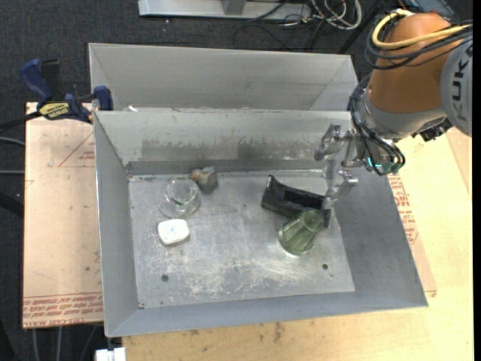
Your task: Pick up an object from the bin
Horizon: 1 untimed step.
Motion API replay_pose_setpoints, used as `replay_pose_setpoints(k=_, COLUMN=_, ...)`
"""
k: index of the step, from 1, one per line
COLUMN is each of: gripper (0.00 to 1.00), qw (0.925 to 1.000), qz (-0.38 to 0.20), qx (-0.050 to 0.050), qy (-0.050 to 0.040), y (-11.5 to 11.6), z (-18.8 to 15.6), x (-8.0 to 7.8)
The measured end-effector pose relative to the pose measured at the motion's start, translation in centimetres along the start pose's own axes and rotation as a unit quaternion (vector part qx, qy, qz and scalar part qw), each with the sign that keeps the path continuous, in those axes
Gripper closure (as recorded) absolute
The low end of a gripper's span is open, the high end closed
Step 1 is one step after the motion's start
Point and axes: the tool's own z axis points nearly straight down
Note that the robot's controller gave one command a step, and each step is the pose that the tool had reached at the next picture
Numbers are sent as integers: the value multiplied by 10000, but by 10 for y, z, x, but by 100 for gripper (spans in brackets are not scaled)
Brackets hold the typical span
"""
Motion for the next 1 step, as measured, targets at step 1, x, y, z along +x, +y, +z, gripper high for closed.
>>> replay_pose_setpoints(k=1, gripper=0, qw=10000, qz=-2, qx=1, qy=-11, y=0, z=-2, x=0)
